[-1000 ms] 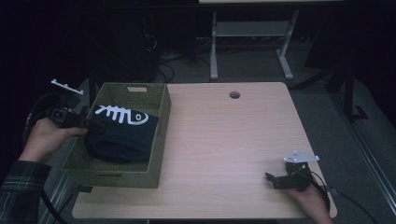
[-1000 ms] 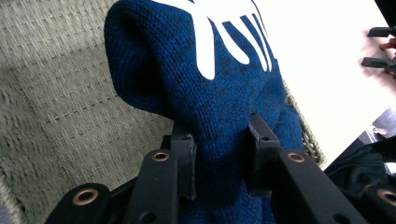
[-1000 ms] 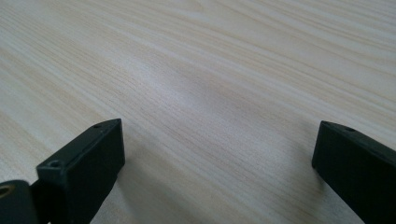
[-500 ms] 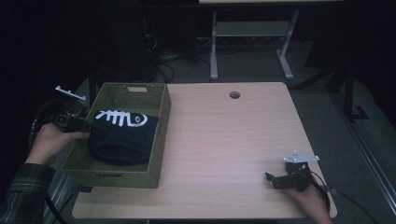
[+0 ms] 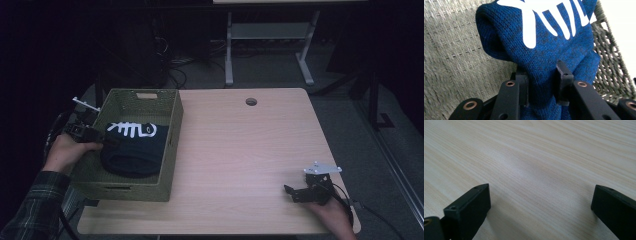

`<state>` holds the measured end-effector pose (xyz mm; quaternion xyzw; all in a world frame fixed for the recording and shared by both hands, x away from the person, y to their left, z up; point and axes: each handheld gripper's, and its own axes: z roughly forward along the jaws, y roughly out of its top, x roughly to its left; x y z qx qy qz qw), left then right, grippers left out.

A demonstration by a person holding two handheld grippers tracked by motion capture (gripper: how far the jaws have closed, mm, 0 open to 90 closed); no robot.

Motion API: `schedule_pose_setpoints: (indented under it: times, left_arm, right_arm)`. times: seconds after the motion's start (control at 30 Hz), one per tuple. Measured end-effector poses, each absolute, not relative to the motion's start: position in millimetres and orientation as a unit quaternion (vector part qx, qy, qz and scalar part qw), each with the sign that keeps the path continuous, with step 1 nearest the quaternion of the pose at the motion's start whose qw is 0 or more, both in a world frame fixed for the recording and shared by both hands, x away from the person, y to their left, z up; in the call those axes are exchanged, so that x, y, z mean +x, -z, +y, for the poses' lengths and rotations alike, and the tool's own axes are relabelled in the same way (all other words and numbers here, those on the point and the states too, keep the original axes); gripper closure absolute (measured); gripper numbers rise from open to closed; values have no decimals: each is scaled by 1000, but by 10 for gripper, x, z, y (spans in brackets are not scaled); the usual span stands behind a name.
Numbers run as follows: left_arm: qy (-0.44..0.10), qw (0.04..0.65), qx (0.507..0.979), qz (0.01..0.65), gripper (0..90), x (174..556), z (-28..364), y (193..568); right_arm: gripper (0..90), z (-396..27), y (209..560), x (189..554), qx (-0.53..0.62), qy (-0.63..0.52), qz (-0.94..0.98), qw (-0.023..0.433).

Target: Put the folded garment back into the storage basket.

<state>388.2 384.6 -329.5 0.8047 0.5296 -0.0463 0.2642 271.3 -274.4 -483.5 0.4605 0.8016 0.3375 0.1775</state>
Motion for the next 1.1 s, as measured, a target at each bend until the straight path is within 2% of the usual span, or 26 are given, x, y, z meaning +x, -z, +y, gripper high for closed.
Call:
schedule_pose_setpoints:
  times: [0.3, 0.43, 0.6, 0.67, 0.8, 1.1]
  left_arm:
    - [44, 243, 812, 528, 689, 3999, 3794, 3459]
    - [28, 235, 817, 526, 658, 4022, 3786, 3483]
    - [4, 228, 818, 528, 505, 4019, 3797, 3476]
    - [-22, 218, 820, 528, 441, 4006, 3813, 3438]
    - [-49, 228, 813, 533, 328, 3969, 3859, 3355]
    - [-74, 260, 813, 517, 206, 3878, 3789, 3243]
  right_arm:
    - [19, -2744, 4835, 2713, 460, -337, 802, 178]
    - [19, -2744, 4835, 2713, 460, -337, 802, 178]
    - [19, -2744, 4835, 2713, 460, -338, 802, 178]
    - [19, -2744, 4835, 2713, 460, -337, 802, 178]
    - [19, -2744, 4835, 2713, 460, -337, 802, 178]
    - [19, -2745, 4834, 2713, 460, -337, 802, 178]
